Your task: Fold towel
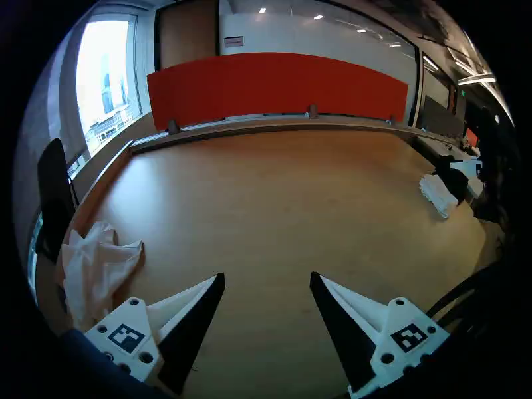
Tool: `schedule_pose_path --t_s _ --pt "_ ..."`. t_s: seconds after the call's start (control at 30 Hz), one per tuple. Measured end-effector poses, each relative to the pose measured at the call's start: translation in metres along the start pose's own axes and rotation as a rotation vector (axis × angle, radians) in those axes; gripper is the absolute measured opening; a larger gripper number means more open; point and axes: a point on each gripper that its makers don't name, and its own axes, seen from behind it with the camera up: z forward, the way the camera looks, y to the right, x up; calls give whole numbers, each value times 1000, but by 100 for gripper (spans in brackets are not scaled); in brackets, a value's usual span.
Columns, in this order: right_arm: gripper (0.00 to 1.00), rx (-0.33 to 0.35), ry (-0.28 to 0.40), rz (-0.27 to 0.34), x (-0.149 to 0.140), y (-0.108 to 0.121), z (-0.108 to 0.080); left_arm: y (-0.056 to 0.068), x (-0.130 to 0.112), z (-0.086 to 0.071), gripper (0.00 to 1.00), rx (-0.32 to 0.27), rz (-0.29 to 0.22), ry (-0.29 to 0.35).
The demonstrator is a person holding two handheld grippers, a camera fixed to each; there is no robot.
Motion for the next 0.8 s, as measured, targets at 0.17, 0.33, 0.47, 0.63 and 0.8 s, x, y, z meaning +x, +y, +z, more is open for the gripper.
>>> schedule_pose_path --t_s 0.17,0.33,0.47,0.63,0.8 --pt "100 -25 70 33 16 1 -5 -1 0 0 95 -1 0 1" --pt "100 -46 115 56 27 4 -8 -3 2 -1 95 1 4 7" --pt "100 -67 161 55 39 5 -13 -5 4 -1 95 3 5 14" --pt "100 -98 231 47 60 5 -21 -7 6 0 95 4 2 20" --pt "100 -118 308 30 84 0 -30 -6 8 1 95 2 4 27"
